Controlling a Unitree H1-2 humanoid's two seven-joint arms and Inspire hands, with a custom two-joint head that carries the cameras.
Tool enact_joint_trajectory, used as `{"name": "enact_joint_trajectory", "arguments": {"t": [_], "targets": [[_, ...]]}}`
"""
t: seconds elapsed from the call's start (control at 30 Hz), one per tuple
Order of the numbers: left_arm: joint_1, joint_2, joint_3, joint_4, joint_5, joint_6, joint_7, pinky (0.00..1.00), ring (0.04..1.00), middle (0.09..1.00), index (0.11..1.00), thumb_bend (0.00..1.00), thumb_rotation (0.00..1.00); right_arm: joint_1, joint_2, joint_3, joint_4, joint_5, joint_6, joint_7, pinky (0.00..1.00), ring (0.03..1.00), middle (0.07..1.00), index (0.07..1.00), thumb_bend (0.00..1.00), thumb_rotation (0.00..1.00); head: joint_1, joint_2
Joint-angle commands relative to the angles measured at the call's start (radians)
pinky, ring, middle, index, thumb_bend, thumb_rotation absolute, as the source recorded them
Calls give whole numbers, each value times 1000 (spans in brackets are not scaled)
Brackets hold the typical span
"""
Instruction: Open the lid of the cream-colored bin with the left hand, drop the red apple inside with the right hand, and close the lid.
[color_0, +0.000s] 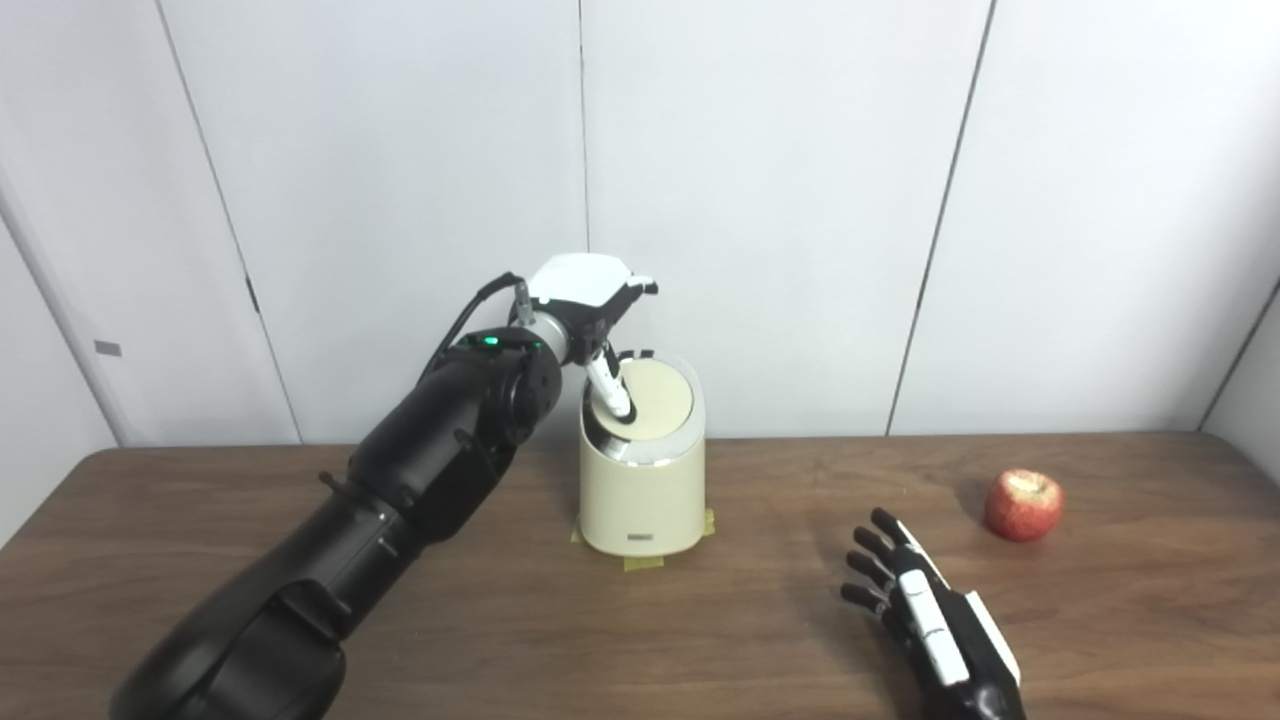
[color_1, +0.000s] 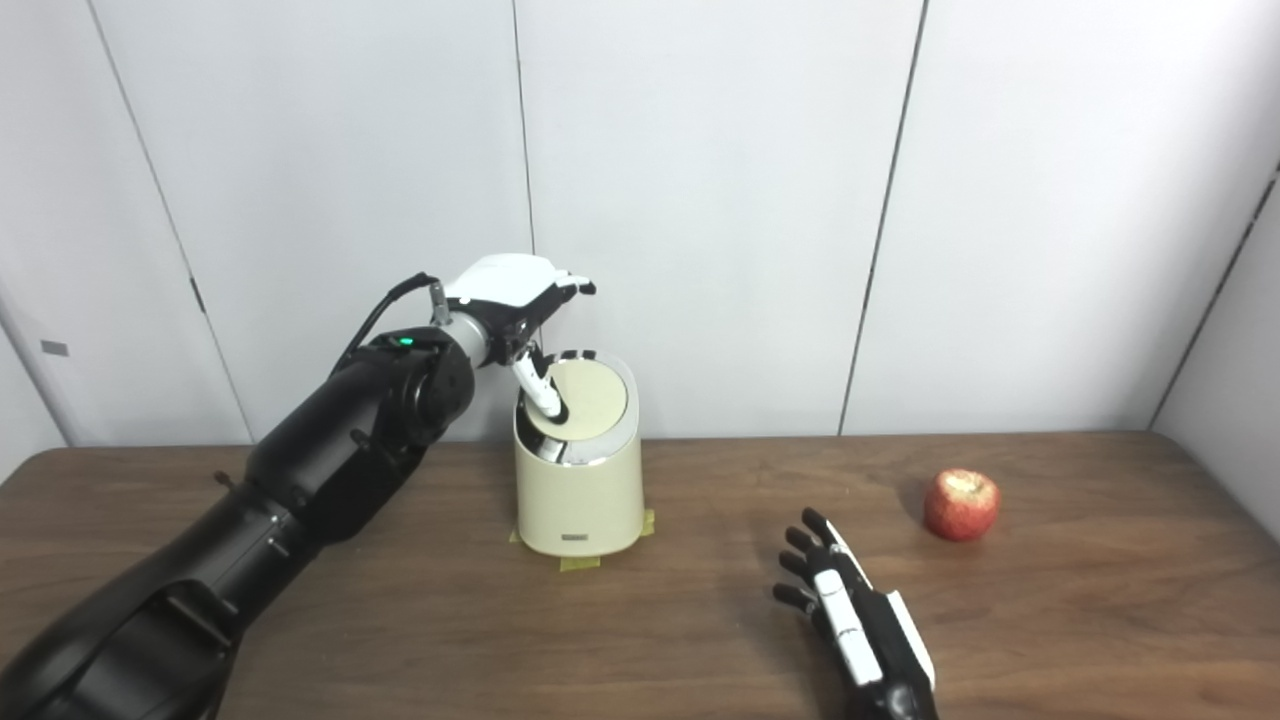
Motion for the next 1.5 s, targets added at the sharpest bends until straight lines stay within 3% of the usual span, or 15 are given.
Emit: {"name": "enact_joint_trajectory", "arguments": {"t": [0.0, 0.2, 0.37, 0.53, 1.03, 1.2, 1.47], "targets": [[-59, 11, 7, -10, 31, -19, 29, 957, 985, 966, 948, 937, 111, -35, 3, 0, -36, 2, -15, -3, 789, 886, 910, 938, 568, 853, -2, 1], [-54, 7, 4, 9, 49, -38, 19, 980, 996, 974, 937, 943, 104, -34, 3, 0, -41, 1, -16, -6, 780, 883, 908, 935, 565, 853, -5, 8], [-51, 0, -66, 24, 138, -62, 19, 1000, 1000, 962, 935, 947, 127, -34, 5, 0, -57, -1, 4, -12, 789, 883, 910, 941, 581, 859, -7, 12], [-34, -12, -97, 15, 181, -74, 13, 1000, 987, 946, 928, 970, 131, -35, 14, -7, -71, 16, 20, -15, 779, 886, 914, 941, 532, 851, -8, 16], [11, -38, -101, 22, 191, -93, -3, 1000, 984, 957, 934, 972, 121, -32, 13, -11, -89, 9, 38, -27, 793, 890, 918, 942, 533, 868, -17, 29], [11, -27, -78, 1, 166, -99, -16, 997, 977, 953, 930, 977, 129, -33, 13, -16, -87, 16, 35, -28, 782, 887, 915, 938, 541, 849, -18, 33], [-7, -7, 33, -118, 84, -10, -170, 989, 972, 948, 919, 944, 124, -29, 11, -14, -100, 11, 39, -26, 785, 887, 917, 940, 560, 850, -27, 41]]}}
